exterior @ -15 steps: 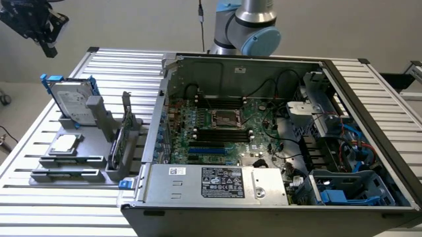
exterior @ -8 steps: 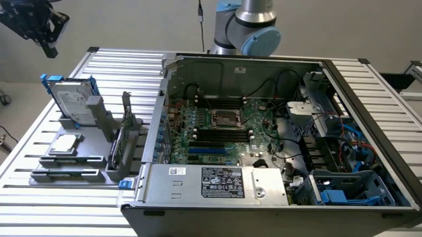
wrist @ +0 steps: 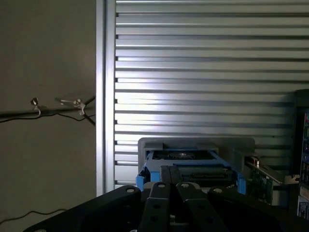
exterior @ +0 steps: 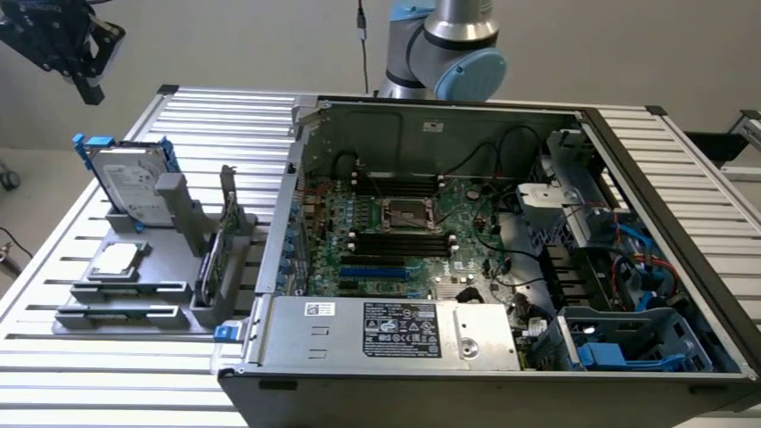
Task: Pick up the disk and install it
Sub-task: 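Pick up the disk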
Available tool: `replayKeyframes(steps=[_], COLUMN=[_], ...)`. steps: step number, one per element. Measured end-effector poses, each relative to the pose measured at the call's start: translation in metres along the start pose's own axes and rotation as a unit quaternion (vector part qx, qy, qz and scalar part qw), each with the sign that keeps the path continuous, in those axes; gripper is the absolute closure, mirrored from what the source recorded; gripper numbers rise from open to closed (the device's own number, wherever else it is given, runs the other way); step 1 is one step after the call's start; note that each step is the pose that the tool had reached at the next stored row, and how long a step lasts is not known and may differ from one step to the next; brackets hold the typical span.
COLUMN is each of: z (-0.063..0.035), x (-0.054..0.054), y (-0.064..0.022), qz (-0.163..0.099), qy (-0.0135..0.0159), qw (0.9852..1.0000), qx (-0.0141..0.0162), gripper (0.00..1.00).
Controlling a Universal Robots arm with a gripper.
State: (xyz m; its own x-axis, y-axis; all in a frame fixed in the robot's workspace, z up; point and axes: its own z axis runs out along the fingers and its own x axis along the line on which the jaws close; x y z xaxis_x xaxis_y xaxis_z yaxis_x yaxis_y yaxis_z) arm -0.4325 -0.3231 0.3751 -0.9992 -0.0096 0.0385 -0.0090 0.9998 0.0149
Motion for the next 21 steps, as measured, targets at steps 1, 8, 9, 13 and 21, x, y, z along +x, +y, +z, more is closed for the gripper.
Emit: replayKeyframes(steps=[1,8,9,13,21], z=[0.0000,-0.0002,0.0000,0.0002,0.0005], x=[0.0000,0.0004,0.0007,0.0008,0.0007], y=[0.0000,0.0000,0.0000,0.0000,0.0000], qz=[0.000,-0.003,-0.008,-0.044,-0.116], qy=[0.0000,-0.0001,-0.0003,0.0001,0.0012], qw=[1.0000,1.0000,1.0000,0.9990,0.9933], qx=[0.0000,0.0002,0.0003,0.0017,0.0044], gripper=[0.89,0.89,0.89,0.89,0.89])
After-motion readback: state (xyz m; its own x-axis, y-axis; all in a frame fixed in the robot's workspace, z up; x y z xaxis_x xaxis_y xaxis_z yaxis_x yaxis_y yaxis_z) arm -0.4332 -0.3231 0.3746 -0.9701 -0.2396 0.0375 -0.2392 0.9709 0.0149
